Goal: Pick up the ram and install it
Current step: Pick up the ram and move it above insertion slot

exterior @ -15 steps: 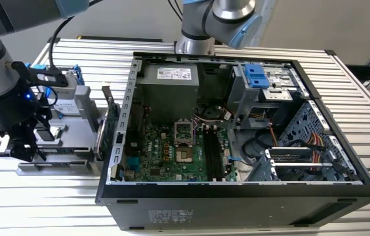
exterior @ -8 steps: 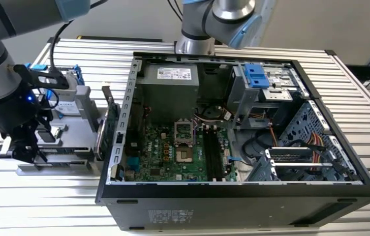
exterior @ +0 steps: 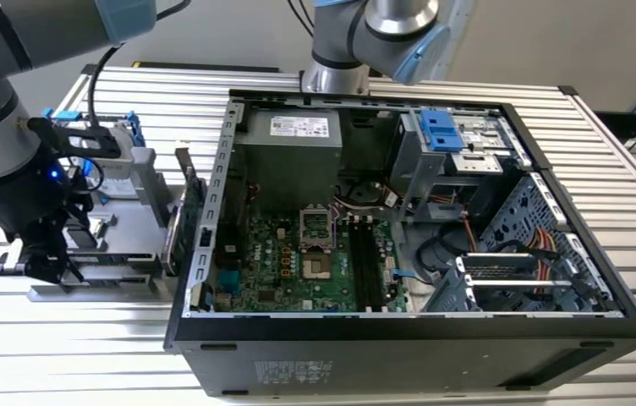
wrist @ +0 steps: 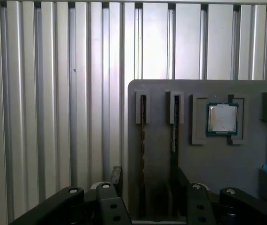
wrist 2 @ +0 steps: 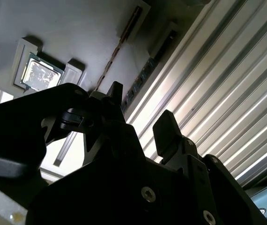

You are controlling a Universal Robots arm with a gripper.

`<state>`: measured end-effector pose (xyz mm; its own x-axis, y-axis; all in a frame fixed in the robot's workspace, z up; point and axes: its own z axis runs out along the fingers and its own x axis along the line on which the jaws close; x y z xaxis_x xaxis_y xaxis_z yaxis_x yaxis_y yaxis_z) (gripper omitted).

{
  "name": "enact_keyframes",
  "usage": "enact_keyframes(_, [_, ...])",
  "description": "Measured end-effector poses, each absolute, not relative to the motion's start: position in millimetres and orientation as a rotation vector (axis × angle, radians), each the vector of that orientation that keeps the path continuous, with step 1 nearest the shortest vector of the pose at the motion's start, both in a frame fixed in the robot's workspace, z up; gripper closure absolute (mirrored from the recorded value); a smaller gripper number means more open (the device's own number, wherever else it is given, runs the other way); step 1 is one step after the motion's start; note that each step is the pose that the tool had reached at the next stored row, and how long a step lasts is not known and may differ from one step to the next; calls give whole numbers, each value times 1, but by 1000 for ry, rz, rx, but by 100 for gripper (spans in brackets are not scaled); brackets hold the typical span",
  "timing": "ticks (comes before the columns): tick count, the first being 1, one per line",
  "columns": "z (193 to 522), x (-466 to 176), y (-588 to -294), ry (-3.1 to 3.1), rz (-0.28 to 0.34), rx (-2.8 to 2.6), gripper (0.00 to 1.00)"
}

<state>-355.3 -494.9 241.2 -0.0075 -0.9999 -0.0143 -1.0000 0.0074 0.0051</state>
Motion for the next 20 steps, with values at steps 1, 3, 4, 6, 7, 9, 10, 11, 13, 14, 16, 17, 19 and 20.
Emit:
enact_keyframes(1, [240, -355, -495, 2225, 21, -2208, 0])
enact_keyframes(3, [239, -355, -495, 2225, 21, -2208, 0])
enact_keyframes(4, [238, -355, -495, 2225, 21, -2208, 0])
enact_keyframes(6, [236, -355, -495, 2225, 21, -2208, 0])
enact_keyframes(7, [236, -355, -495, 2225, 21, -2208, 0])
enact_keyframes(9, [233, -355, -495, 2225, 21, -2208, 0])
enact_keyframes(10, [232, -355, -495, 2225, 21, -2208, 0])
enact_keyframes(11, [232, -355, -495, 2225, 21, -2208, 0])
enact_keyframes(13, [230, -355, -495, 2225, 21, -2208, 0])
enact_keyframes(14, [229, -355, -495, 2225, 21, -2208, 0])
enact_keyframes(16, [228, -355, -496, 2225, 21, -2208, 0])
enact_keyframes(17, [226, -355, -496, 2225, 21, -2208, 0])
enact_keyframes(19, [225, -355, -497, 2225, 22, -2208, 0])
enact_keyframes(20, [224, -355, -497, 2225, 22, -2209, 0])
